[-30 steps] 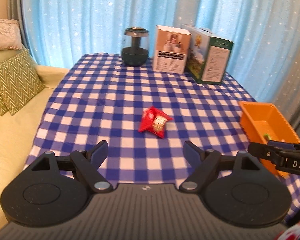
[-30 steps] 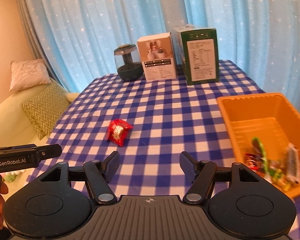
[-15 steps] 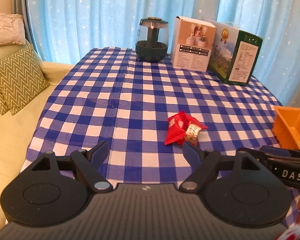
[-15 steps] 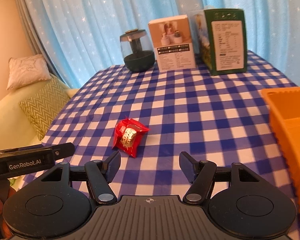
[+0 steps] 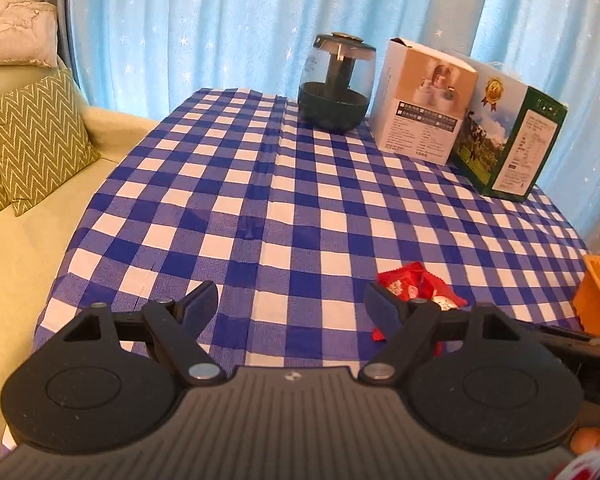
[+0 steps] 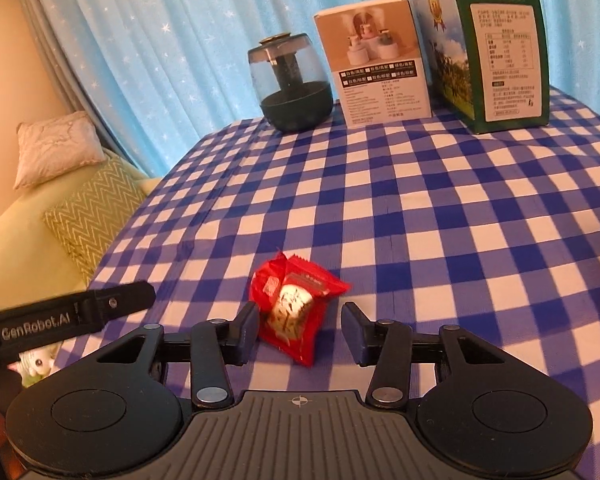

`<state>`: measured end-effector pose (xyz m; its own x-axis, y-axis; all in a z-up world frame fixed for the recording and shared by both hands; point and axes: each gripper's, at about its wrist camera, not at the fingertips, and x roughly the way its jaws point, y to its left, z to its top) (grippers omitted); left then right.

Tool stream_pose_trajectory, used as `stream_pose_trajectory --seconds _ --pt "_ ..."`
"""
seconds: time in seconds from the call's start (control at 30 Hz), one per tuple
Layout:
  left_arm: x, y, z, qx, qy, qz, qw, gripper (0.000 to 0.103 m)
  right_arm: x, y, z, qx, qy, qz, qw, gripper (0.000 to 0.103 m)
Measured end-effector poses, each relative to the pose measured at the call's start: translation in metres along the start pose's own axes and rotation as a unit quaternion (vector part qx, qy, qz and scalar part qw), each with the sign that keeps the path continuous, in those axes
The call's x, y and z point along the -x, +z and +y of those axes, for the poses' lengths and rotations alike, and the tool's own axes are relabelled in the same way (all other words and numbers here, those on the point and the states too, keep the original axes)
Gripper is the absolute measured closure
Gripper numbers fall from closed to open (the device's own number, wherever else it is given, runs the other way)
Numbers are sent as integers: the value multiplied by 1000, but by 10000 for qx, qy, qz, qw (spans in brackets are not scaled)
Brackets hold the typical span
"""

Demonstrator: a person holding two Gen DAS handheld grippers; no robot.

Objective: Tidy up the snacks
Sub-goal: 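Move both open tools from the tray toward the two red candy packets, then grasp the red candy packet with the left tool while the right grasps the other red packet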

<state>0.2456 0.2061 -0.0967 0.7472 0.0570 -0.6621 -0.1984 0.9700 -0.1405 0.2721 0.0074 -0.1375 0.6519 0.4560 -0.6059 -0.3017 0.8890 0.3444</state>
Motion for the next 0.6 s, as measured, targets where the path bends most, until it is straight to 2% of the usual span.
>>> stream_pose_trajectory --seconds 0.37,0.6 --pt "-4 2 8 180 -15 25 9998 24 -31 7 -6 -257 -181 96 9995 59" --pt "-8 0 1 25 -150 93 9998 24 -34 6 -10 -34 -195 111 9997 81"
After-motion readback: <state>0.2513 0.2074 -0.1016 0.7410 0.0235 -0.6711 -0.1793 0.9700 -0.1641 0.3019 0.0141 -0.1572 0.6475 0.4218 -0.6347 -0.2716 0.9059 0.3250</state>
